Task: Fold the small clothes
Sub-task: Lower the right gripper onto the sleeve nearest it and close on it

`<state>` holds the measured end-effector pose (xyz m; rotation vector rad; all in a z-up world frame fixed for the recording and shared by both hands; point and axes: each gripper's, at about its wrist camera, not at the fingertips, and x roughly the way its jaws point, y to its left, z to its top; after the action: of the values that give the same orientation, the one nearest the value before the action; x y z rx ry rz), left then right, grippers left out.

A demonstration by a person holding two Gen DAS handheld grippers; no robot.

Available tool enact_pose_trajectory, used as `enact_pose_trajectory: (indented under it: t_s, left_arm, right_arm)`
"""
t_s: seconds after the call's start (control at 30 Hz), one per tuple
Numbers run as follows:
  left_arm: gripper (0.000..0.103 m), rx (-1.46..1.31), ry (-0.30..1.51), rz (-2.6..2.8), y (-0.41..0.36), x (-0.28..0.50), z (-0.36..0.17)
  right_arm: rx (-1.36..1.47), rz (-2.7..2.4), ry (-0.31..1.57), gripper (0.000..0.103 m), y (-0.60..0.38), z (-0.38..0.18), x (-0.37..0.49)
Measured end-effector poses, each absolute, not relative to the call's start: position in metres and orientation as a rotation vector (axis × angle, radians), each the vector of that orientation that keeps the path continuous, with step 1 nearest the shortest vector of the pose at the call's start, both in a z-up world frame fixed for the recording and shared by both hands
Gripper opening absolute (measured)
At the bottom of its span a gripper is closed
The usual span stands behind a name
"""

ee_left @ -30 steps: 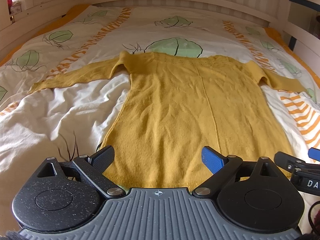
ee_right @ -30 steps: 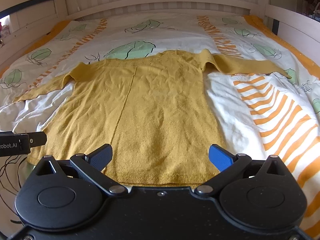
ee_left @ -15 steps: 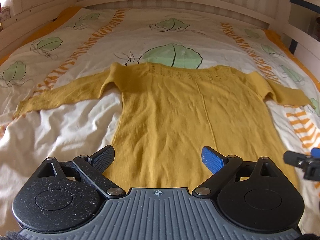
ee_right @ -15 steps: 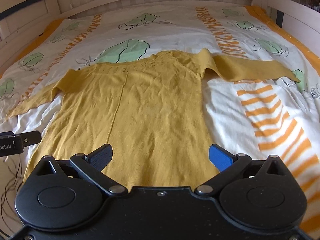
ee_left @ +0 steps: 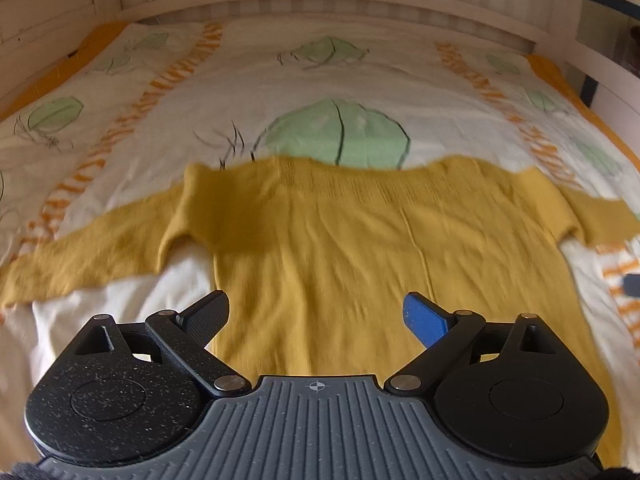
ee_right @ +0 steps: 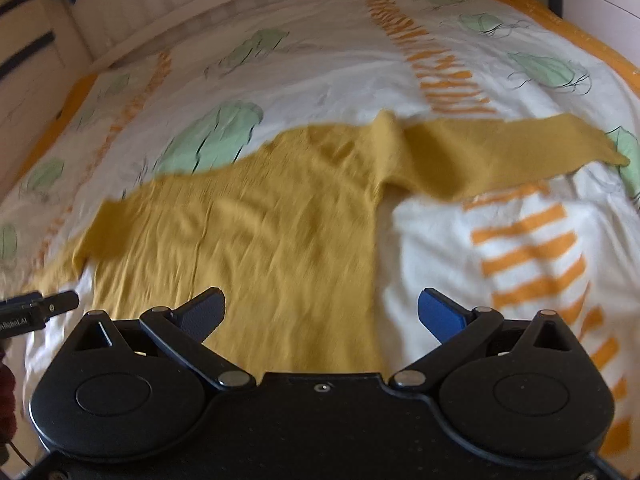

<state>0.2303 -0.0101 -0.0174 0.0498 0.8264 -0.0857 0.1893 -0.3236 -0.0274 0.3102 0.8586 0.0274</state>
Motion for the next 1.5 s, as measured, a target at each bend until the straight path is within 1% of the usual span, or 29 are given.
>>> enact_pose_trajectory:
  t_s: [0.13,0.23,0.43,0.67,0.77,0.87,0.93,0.97,1.1,1.17,1.2,1.23,1.27,1.3,1.33,1.37,1.47,1.5]
  left_arm:
    - [0.094,0.048,0.805,-0.061,-0.009,0.251,-0.029]
    - [0.094,0.037,0.833,-0.061,-0.009,0.259,-0.045]
    - [0.094,0.025,0.92,-0.117,-0.017,0.275,-0.072]
    - [0.095,0.045,1.009,-0.11,-0.022,0.281,-0.11]
    - [0.096,0.044,0.975,-0.112,-0.021,0.275,-0.113]
    - [0.1,0.047,0.97,-0.117,-0.021,0.274,-0.115]
    - [0.102,0.049,0.972,-0.122,-0.022,0.275,-0.117]
    - [0.102,0.046,0.976,-0.122,-0.021,0.276,-0.117]
    - [0.103,0.038,0.99,-0.116,-0.023,0.281,-0.117]
    - [0.103,0.037,0.992,-0.114,-0.023,0.282,-0.117]
    - [0.103,0.04,0.992,-0.114,-0.024,0.282,-0.117]
    - [0.103,0.043,0.993,-0.115,-0.024,0.282,-0.117]
    - [0.103,0.047,0.994,-0.117,-0.024,0.283,-0.117]
    - [0.103,0.049,0.996,-0.118,-0.024,0.283,-0.117]
    - [0.103,0.048,1.0,-0.119,-0.023,0.284,-0.116]
    - [0.102,0.048,1.003,-0.12,-0.023,0.284,-0.115]
    - [0.099,0.048,1.003,-0.114,-0.022,0.285,-0.111]
    - [0.096,0.051,0.998,-0.111,-0.022,0.284,-0.11]
  right_arm:
    - [0.339,-0.044,0.797,0.102,-0.356,-0.019,0.21]
    - [0.4,-0.063,0.764,0.102,-0.386,-0.021,0.228]
    - [0.49,-0.161,0.843,0.102,-0.45,-0.038,0.262]
    - [0.557,-0.352,0.84,0.102,-0.524,-0.062,0.27]
    - [0.593,-0.404,0.824,0.102,-0.549,-0.072,0.268]
    - [0.646,-0.443,0.817,0.102,-0.57,-0.085,0.268]
    - [0.69,-0.47,0.809,0.091,-0.583,-0.094,0.269]
    - [0.71,-0.48,0.801,0.089,-0.588,-0.097,0.267]
    - [0.797,-0.5,0.753,0.087,-0.605,-0.111,0.267]
    - [0.812,-0.505,0.733,0.082,-0.61,-0.114,0.269]
    - [0.813,-0.508,0.726,0.075,-0.611,-0.115,0.27]
    - [0.814,-0.514,0.719,0.065,-0.613,-0.115,0.273]
    - [0.812,-0.52,0.711,0.059,-0.614,-0.115,0.273]
    - [0.812,-0.524,0.702,0.042,-0.616,-0.114,0.273]
    - [0.817,-0.523,0.695,0.019,-0.618,-0.114,0.273]
    - [0.822,-0.518,0.686,0.014,-0.619,-0.113,0.274]
    - [0.724,-0.515,0.694,0.014,-0.613,-0.095,0.281]
    - [0.683,-0.51,0.691,0.014,-0.61,-0.087,0.283]
